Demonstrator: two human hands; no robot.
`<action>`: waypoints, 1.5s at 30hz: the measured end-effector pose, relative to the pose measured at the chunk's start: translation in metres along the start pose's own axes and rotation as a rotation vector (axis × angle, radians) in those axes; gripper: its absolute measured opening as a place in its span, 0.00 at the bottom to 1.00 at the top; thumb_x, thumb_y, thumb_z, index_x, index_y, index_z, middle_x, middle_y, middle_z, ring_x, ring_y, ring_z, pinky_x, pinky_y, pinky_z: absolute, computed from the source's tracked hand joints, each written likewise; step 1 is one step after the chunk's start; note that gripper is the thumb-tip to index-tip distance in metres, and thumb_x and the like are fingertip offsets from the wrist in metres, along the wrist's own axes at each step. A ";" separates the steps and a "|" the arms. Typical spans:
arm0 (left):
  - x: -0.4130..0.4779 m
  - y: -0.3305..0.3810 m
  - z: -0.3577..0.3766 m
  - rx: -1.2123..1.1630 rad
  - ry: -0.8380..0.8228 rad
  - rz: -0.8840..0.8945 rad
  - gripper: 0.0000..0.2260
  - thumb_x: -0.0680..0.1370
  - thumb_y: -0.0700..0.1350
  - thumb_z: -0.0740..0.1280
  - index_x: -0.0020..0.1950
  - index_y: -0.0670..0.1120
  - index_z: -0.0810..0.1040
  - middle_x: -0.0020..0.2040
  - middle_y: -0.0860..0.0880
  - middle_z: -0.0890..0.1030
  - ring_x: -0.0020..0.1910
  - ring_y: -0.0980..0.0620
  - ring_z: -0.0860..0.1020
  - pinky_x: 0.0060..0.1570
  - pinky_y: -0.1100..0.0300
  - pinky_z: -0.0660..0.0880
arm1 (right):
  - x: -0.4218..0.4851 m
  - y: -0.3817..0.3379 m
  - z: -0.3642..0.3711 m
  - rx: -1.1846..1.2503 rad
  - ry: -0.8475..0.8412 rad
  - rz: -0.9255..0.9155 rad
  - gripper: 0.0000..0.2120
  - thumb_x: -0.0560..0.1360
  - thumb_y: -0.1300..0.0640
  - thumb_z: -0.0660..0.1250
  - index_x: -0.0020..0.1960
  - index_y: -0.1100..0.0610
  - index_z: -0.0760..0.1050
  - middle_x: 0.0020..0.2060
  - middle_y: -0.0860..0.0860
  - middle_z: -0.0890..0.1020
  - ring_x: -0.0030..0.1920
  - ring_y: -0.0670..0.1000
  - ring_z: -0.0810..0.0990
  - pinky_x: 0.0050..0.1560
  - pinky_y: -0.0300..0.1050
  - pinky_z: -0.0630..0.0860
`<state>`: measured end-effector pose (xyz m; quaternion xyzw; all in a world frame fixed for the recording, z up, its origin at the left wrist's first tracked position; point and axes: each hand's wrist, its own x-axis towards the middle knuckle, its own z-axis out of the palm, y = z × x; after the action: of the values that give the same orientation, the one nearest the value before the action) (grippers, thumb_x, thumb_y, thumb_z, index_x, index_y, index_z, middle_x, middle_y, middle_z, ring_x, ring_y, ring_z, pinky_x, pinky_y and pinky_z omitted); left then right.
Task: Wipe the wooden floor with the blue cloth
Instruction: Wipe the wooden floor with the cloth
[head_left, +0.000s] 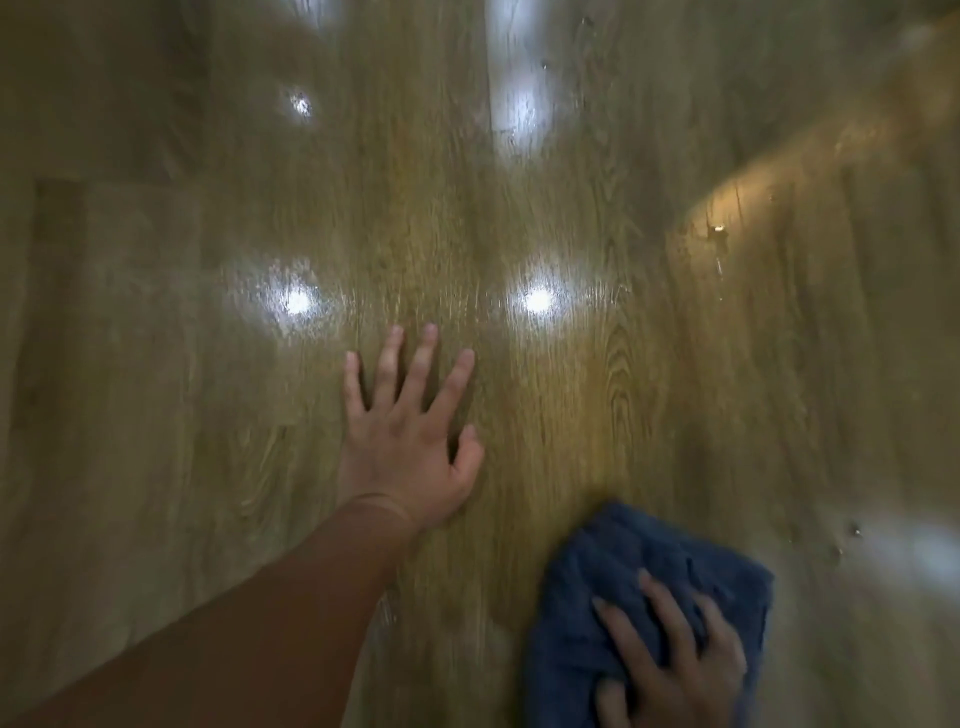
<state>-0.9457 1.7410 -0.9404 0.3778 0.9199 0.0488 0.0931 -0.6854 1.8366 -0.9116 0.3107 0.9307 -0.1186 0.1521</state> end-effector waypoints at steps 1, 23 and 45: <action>-0.001 0.000 -0.001 0.007 -0.009 -0.002 0.31 0.76 0.60 0.55 0.79 0.53 0.62 0.81 0.44 0.58 0.80 0.39 0.52 0.74 0.31 0.49 | 0.017 0.002 -0.007 0.091 0.128 -0.042 0.23 0.64 0.54 0.62 0.57 0.46 0.83 0.59 0.61 0.82 0.59 0.73 0.76 0.56 0.72 0.72; 0.000 -0.002 0.010 -0.021 0.065 -0.023 0.28 0.78 0.62 0.51 0.77 0.55 0.62 0.80 0.45 0.59 0.79 0.41 0.53 0.75 0.33 0.48 | -0.063 0.031 0.008 0.204 0.205 0.298 0.18 0.62 0.52 0.55 0.39 0.58 0.82 0.36 0.66 0.82 0.38 0.70 0.82 0.43 0.68 0.78; 0.002 -0.004 0.009 -0.004 0.062 -0.026 0.27 0.80 0.63 0.52 0.78 0.57 0.57 0.81 0.47 0.54 0.80 0.42 0.49 0.75 0.34 0.43 | -0.149 -0.002 0.048 0.137 0.259 0.266 0.25 0.80 0.37 0.49 0.48 0.48 0.80 0.51 0.57 0.77 0.46 0.69 0.81 0.51 0.63 0.72</action>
<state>-0.9480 1.7398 -0.9499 0.3637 0.9271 0.0614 0.0658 -0.5632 1.7395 -0.9025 0.4533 0.8830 -0.1196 0.0238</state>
